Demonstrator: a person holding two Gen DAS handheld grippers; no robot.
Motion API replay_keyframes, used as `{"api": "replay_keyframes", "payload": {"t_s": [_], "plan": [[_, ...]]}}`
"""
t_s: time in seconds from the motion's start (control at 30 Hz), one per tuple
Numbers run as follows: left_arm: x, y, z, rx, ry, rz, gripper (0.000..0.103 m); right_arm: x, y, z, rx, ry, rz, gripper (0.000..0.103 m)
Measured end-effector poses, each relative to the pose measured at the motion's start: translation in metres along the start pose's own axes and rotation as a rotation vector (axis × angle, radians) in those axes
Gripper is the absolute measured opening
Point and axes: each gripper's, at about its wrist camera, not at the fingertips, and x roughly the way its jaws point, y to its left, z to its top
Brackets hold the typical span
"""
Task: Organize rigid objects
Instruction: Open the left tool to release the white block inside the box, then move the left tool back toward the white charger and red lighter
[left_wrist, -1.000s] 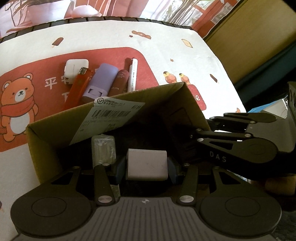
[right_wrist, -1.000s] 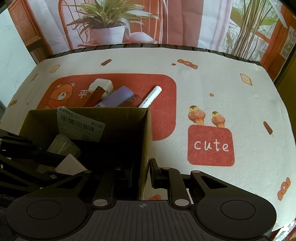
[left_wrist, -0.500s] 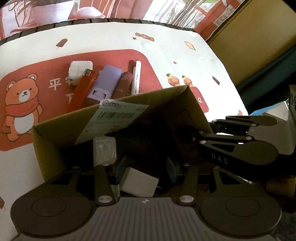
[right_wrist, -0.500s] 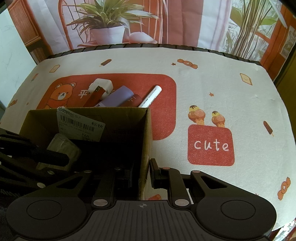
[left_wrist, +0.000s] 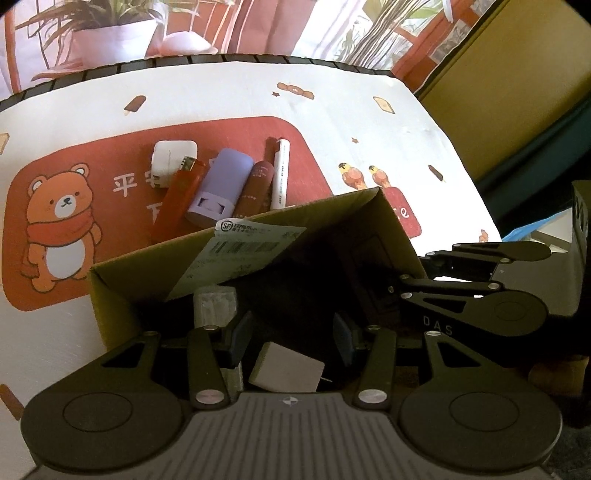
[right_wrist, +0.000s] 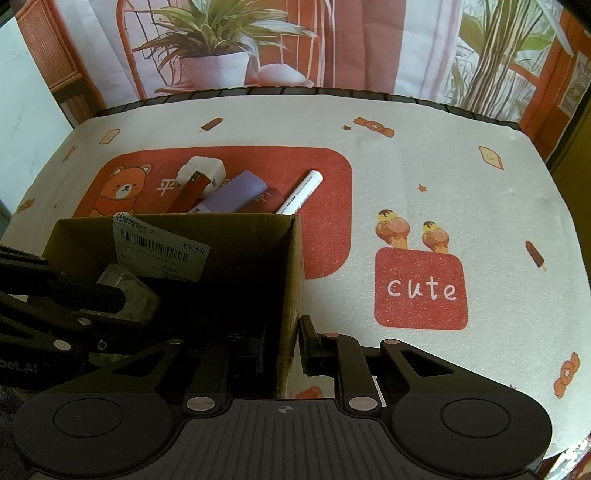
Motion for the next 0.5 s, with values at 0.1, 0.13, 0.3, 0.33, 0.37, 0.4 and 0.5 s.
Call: {"api": "replay_keyframes", "payload": {"t_s": [0.1,0.13,0.3,0.33,0.37,0.4,0.5], "plan": [[-0.003,0.000,0.000,0.009,-0.011,0.013,0.051,0.000,0.000,0.000,0.000,0.000,0.000,0.016],[-0.004,-0.001,0.000,0.012,-0.015,0.020,0.052,0.000,0.000,0.000,-0.001,0.000,-0.001,0.016],[-0.009,-0.003,0.001,0.021,-0.032,0.052,0.056,0.000,0.000,0.000,0.000,0.000,0.000,0.016],[-0.010,-0.003,0.001,0.022,-0.034,0.057,0.056,0.000,0.000,0.000,0.000,0.000,0.000,0.016],[-0.011,-0.003,0.001,0.023,-0.036,0.059,0.056,0.000,0.000,0.000,0.000,0.000,0.000,0.016],[-0.012,-0.003,0.001,0.023,-0.038,0.063,0.056,0.000,0.000,0.000,0.000,0.000,0.000,0.016],[-0.015,-0.005,0.002,0.025,-0.044,0.078,0.061,0.000,0.000,0.000,0.000,0.000,0.000,0.016]]}}
